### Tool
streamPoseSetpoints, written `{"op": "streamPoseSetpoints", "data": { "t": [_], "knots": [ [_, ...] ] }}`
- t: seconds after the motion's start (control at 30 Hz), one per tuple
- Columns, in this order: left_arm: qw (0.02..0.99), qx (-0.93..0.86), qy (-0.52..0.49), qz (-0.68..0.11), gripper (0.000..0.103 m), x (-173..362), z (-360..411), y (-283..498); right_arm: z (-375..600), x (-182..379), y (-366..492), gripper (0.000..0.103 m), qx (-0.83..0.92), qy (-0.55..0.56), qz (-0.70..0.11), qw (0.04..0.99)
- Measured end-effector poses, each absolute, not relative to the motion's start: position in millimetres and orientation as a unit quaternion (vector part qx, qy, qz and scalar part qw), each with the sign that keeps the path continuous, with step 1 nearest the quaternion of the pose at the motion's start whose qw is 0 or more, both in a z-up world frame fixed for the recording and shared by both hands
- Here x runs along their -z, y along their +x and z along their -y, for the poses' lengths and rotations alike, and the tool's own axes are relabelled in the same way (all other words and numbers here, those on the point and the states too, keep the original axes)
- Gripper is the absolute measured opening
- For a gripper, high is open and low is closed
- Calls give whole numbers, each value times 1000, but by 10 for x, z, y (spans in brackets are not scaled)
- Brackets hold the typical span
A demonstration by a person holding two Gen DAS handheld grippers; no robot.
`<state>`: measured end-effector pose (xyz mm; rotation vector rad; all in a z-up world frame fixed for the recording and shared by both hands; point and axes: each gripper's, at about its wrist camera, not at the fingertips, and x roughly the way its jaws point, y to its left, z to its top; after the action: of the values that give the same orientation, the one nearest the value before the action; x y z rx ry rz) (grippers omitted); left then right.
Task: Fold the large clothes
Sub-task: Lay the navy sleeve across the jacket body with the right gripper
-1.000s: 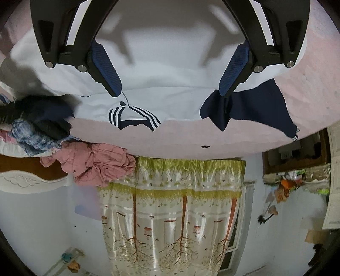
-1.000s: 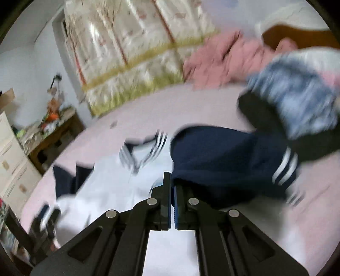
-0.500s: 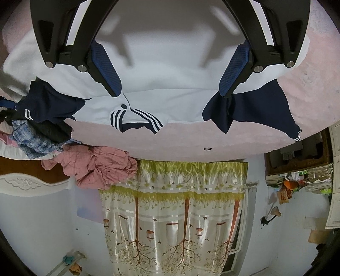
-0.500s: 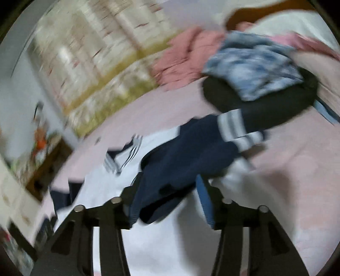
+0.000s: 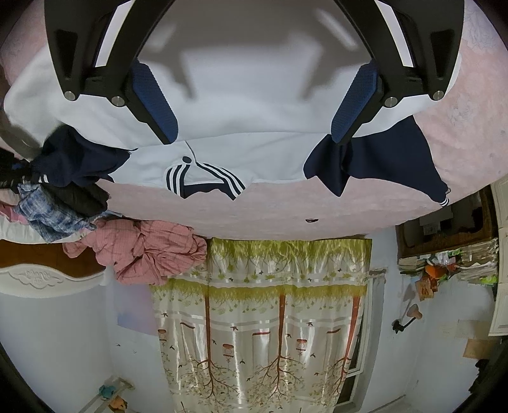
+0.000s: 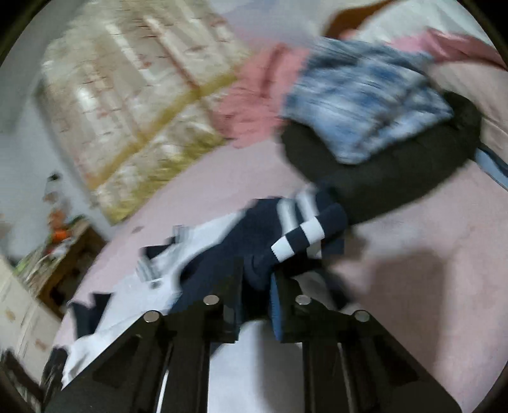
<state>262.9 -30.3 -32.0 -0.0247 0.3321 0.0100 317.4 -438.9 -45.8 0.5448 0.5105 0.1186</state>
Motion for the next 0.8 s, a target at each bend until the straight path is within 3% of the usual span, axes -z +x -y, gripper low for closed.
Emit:
{"op": "streamPoseSetpoints", "data": {
  "t": [0.13,0.37,0.43,0.57,0.8],
  "knots": [
    [987,-8,13,-163,98,330,403,2609,3821,316,3074,11,-186,246,-245,919],
    [989,-5,30,-144,99,313,454,2528,2830,749,3123,13,-259,166,-374,875],
    [989,-4,29,-144,99,310,456,2524,2857,683,3051,15,-254,157,-368,881],
    [990,14,31,-139,98,260,486,2464,2947,498,2775,37,-197,91,-339,915],
    [975,136,55,-169,98,51,964,2344,3574,229,2454,41,-34,121,-277,952]
  ]
}}
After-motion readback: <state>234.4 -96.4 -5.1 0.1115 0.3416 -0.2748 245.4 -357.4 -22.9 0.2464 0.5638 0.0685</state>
